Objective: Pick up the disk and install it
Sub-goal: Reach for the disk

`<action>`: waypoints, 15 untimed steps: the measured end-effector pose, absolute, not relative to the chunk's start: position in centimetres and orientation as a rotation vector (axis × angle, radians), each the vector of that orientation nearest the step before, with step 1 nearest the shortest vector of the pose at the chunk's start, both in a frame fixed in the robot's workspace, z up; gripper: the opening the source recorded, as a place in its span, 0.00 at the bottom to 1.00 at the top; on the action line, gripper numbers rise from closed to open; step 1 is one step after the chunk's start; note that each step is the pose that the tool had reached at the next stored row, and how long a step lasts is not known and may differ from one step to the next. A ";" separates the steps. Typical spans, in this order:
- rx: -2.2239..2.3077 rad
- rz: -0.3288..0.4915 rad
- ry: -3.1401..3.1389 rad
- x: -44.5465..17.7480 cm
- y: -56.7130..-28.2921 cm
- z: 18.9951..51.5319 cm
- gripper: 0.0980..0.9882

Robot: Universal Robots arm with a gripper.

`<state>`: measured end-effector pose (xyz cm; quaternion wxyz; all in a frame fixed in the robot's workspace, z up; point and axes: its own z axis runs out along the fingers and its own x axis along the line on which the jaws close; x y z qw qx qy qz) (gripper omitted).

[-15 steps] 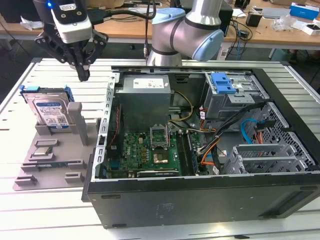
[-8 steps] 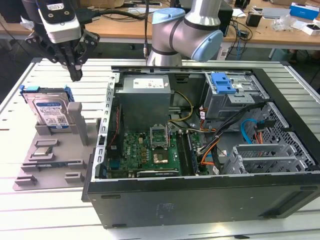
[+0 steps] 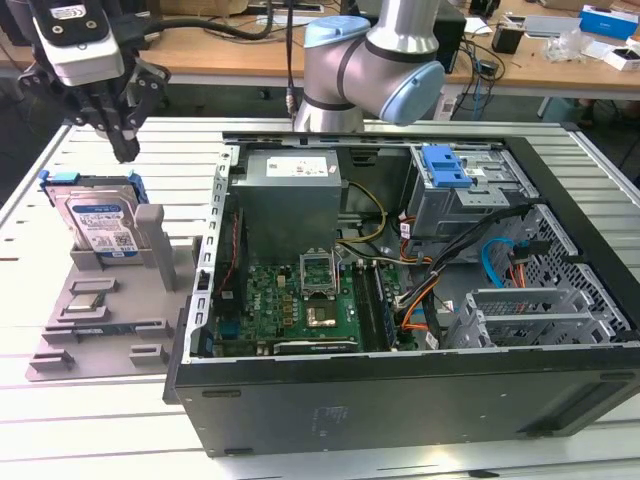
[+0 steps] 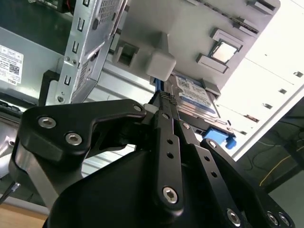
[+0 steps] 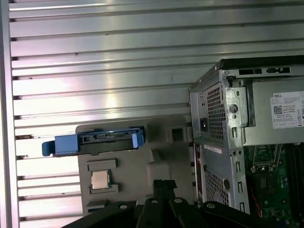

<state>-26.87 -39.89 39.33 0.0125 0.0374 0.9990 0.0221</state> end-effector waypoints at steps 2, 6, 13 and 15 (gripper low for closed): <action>0.117 0.069 3.114 -27.4 -39.9 39.3 0.01; 0.117 0.069 3.114 -28.3 -39.9 39.3 0.01; 0.117 0.069 3.114 -30.1 -39.9 39.3 0.01; 0.117 0.069 3.114 -30.5 -39.9 39.3 0.01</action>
